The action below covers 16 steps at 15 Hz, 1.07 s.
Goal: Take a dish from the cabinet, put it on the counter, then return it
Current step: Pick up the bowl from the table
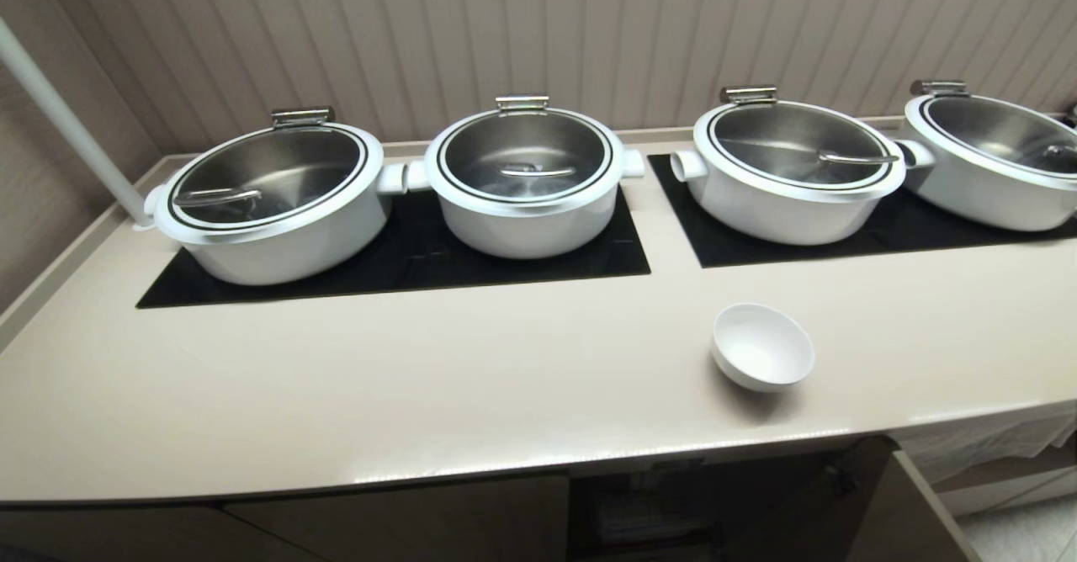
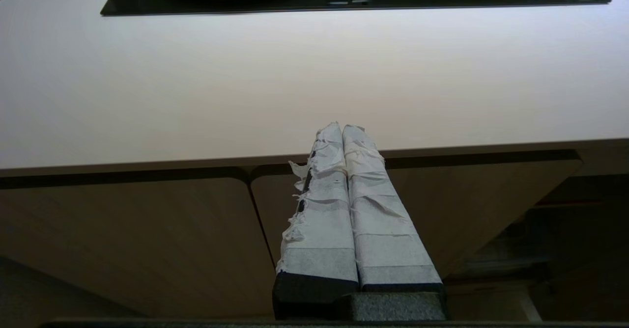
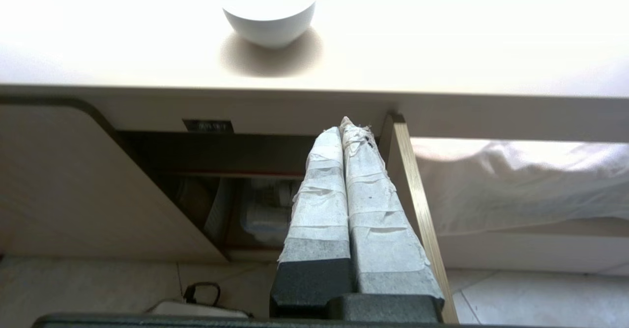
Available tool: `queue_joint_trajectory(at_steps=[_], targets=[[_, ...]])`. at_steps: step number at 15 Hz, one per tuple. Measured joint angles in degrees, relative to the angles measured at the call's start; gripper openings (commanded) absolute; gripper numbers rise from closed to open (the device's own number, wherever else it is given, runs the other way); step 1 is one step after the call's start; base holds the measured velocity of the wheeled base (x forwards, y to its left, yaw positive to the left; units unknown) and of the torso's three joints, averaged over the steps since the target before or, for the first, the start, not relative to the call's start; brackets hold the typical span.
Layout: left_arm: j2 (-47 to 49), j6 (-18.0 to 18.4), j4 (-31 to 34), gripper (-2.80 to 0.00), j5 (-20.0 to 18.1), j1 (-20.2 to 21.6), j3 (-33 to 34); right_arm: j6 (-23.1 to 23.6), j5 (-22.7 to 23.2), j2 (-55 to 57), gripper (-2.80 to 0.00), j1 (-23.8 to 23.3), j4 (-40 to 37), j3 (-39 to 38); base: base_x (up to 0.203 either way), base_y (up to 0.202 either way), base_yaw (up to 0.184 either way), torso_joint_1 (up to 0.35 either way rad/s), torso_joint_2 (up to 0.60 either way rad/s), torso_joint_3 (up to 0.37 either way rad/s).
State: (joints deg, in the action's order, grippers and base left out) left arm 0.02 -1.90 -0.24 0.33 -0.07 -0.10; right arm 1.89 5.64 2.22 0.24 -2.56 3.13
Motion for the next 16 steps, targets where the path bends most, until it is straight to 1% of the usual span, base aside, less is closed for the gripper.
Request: queue_joint_trajectory(at_steps=[2, 3, 5, 8, 11, 14, 16], targets=[[0.0, 0.0, 0.0, -2.8, 0.0, -0.02, 0.0, -1.18, -1.08, -1.38, -2.8, 0.06, 0.13, -0.02, 0.0, 0.0, 0.0, 0.0, 0.0, 0.0], [0.0, 0.0, 0.0, -2.8, 0.0, -0.02, 0.0, -1.15, -2.76, -1.76, -2.8, 0.06, 0.19, -0.29, 0.0, 0.0, 0.0, 0.0, 0.0, 0.0], [0.0, 0.01, 0.0, -2.8, 0.0, -0.02, 0.0, -0.86, -8.1, -2.16, -2.8, 0.09, 1.02, -2.02, 0.0, 0.0, 0.0, 0.0, 0.0, 0.0], [0.0, 0.01, 0.0, -2.8, 0.02, 0.0, 0.0, -0.87, -6.9, -2.32, -2.8, 0.09, 1.33, -2.43, 0.0, 0.0, 0.0, 0.0, 0.0, 0.0], [0.0, 0.0, 0.0, -2.8, -0.02, 0.0, 0.0, -0.91, -6.74, -2.33, -2.8, 0.09, 2.42, -2.85, 0.0, 0.0, 0.0, 0.0, 0.0, 0.0], [0.0, 0.0, 0.0, -2.8, -0.09, -0.02, 0.0, -2.46, -6.9, -2.33, -2.8, 0.06, 2.89, -3.08, 0.0, 0.0, 0.0, 0.0, 0.0, 0.0], [0.0, 0.0, 0.0, -2.8, 0.0, -0.02, 0.0, -2.14, -6.97, -2.33, -2.8, 0.06, 2.86, -3.13, 0.0, 0.0, 0.0, 0.0, 0.0, 0.0]])
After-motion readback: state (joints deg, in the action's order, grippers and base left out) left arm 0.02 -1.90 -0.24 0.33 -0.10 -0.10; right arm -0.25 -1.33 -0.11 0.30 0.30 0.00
